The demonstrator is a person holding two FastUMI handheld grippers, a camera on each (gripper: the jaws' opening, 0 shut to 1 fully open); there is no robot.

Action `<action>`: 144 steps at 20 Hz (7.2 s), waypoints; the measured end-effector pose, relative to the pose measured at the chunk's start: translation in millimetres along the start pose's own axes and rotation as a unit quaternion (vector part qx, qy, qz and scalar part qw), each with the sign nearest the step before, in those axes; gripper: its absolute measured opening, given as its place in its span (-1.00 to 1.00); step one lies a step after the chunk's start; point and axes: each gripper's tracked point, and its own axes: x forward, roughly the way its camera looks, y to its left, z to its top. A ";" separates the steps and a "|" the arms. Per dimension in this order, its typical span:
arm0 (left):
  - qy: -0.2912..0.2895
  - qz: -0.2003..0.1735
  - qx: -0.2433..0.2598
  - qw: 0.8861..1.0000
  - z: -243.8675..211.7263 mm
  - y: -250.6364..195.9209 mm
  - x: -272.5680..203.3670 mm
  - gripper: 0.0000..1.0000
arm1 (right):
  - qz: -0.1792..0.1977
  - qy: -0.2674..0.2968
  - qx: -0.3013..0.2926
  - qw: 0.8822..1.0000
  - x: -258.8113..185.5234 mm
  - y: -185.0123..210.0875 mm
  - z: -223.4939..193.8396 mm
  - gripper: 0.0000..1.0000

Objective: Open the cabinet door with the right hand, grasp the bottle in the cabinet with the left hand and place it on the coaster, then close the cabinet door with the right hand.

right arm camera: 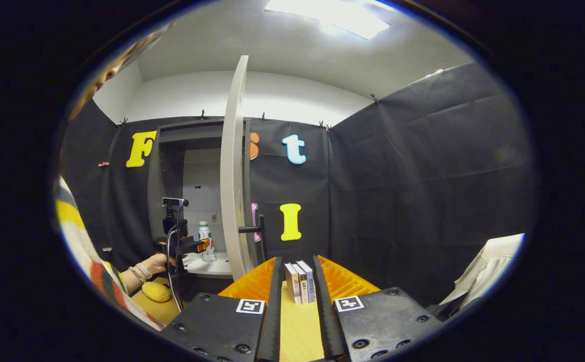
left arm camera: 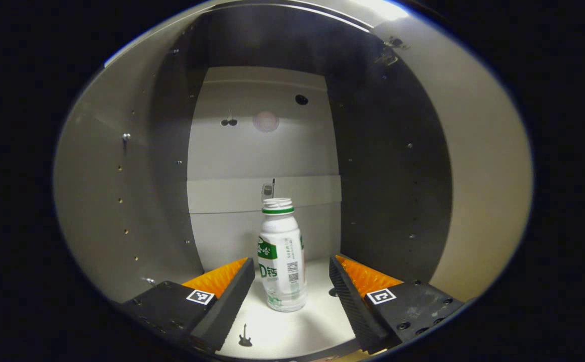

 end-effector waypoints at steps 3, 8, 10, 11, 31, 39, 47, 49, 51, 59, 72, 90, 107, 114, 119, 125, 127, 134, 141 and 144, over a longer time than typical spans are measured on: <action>0.011 -0.007 0.000 1.000 -12.1 4.6 23.6 0.88 | -0.008 -0.010 0.001 1.000 3.8 6.6 8.3 -0.13; 0.016 -0.017 -0.022 0.999 -20.1 3.5 50.3 0.88 | -0.029 -0.010 -0.017 0.999 9.0 9.0 13.7 0.07; 0.014 -0.012 -0.013 1.000 -19.2 6.3 57.1 0.89 | -0.029 -0.006 -0.010 1.000 7.5 9.9 15.5 0.07; 0.011 -0.009 -0.005 1.000 -18.4 7.3 60.5 0.85 | -0.030 -0.004 -0.005 1.000 8.2 7.9 15.1 0.06; -0.014 -0.066 -0.021 0.997 9.3 34.2 -60.2 0.53 | 0.109 -0.003 -0.014 0.994 -12.9 107.0 12.4 0.05; 0.005 -0.062 -0.039 0.997 -46.5 74.9 -171.5 0.53 | 0.214 0.029 -0.060 0.974 12.1 170.4 -24.6 0.05; 0.039 -0.021 -0.070 0.997 -136.3 83.9 -267.9 0.53 | 0.275 0.046 -0.090 0.956 35.6 232.7 -71.9 0.06; 0.027 -0.032 -0.099 0.994 -155.3 72.6 -286.4 0.53 | 0.277 0.039 -0.104 0.955 37.2 231.5 -79.0 0.06; 0.021 -0.041 -0.122 0.992 -182.4 61.4 -300.5 0.53 | 0.279 0.021 -0.094 0.955 37.8 237.7 -83.3 0.07; 0.050 -0.015 -0.098 0.994 -310.7 42.0 -322.2 0.53 | 0.262 0.047 -0.073 0.961 38.3 230.1 -135.9 0.07; 0.032 0.000 -0.091 0.995 -362.8 36.6 -323.4 0.55 | 0.275 0.089 -0.083 0.954 30.2 236.8 -183.8 0.07; 0.074 -0.013 -0.080 0.994 -334.9 22.8 -324.7 0.89 | 0.261 0.084 -0.079 0.958 41.5 227.0 -156.0 0.07; -0.015 -0.164 -0.036 0.986 -48.6 -2.3 -244.3 0.89 | 0.210 0.090 0.006 0.974 -19.0 184.4 -64.9 0.38; -0.026 -0.219 -0.035 0.975 -24.2 -75.1 -201.4 0.90 | 0.036 0.057 0.020 0.998 -59.6 50.2 -45.8 1.00; -0.034 -0.209 -0.034 0.977 -14.9 -104.5 -187.8 0.89 | 0.015 0.046 0.002 0.999 -33.9 2.9 -41.2 0.95; -0.067 -0.154 -0.032 0.985 2.9 -94.1 -186.9 0.89 | 0.071 0.045 0.022 0.996 26.0 -10.9 -41.7 0.82; -0.065 -0.133 -0.041 0.988 2.2 -85.6 -186.8 0.89 | 0.093 0.052 0.018 0.994 41.9 -8.9 -45.9 0.95; -0.048 -0.082 -0.045 0.994 -11.9 -52.7 -190.0 0.89 | 0.139 0.073 0.019 0.987 50.8 12.4 -52.3 0.94; -0.033 -0.083 -0.052 0.995 -30.8 -21.4 -194.3 0.89 | 0.185 0.100 0.035 0.977 36.5 89.7 -62.7 0.95; -0.021 -0.078 -0.041 0.996 -43.2 1.9 -196.3 0.90 | 0.207 0.112 0.045 0.971 35.8 125.1 -70.2 0.95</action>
